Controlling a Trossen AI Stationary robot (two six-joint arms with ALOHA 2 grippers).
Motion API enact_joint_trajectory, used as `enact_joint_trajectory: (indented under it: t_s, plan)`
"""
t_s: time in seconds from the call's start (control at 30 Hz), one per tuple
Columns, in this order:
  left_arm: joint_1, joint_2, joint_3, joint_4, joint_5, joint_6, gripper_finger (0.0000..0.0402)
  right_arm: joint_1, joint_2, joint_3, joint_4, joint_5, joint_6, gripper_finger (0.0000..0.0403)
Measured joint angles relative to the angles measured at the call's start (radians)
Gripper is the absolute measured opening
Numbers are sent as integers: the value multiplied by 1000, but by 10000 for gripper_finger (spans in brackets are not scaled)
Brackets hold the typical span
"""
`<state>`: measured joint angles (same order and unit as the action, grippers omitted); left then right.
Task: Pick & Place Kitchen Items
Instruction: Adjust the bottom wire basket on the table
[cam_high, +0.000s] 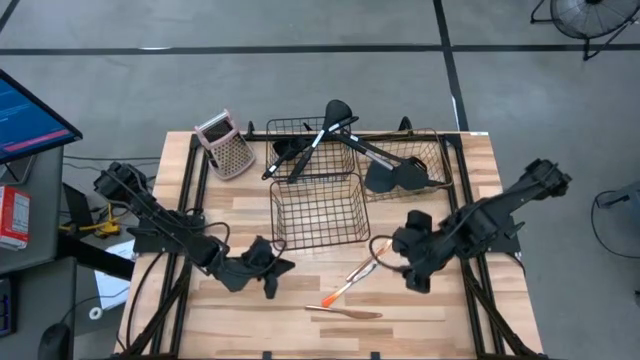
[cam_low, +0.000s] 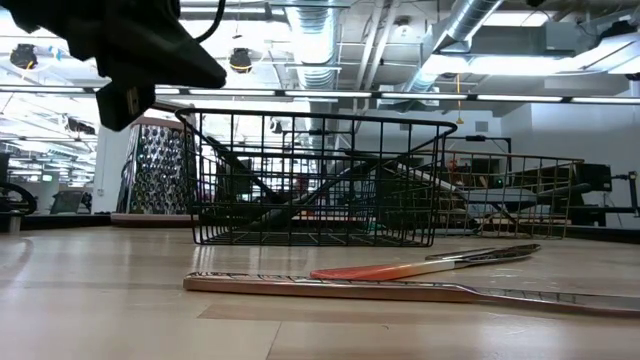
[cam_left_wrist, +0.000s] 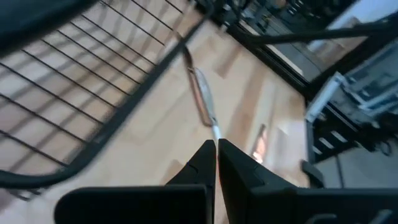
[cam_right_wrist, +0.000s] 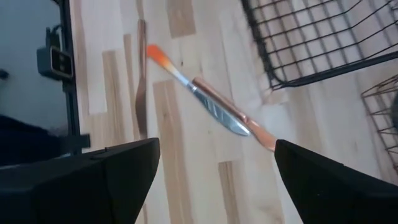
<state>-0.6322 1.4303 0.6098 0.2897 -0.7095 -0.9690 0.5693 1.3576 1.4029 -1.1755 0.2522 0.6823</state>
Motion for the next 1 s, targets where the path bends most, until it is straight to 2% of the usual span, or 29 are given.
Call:
enact_joint_trajectory:
  t_s: [0.17, 0.6, 0.7, 0.87, 1.0]
  plan:
    - [29, 0, 0, -17, -50, 0, 1, 33, 46, 0, 0, -8, 0, 317]
    - [79, 0, 0, -35, -45, 30, 1, 47, 182, 0, -3, -31, -1, 317]
    - [64, -5, 0, -37, 26, 23, 1, 57, 186, -1, -2, -54, -1, 317]
    - [30, -11, 0, -38, 252, 19, 1, 82, 186, -1, 1, -69, -1, 317]
    - [21, -11, 0, -61, 285, 19, 1, 93, 186, -1, 1, -69, -1, 317]
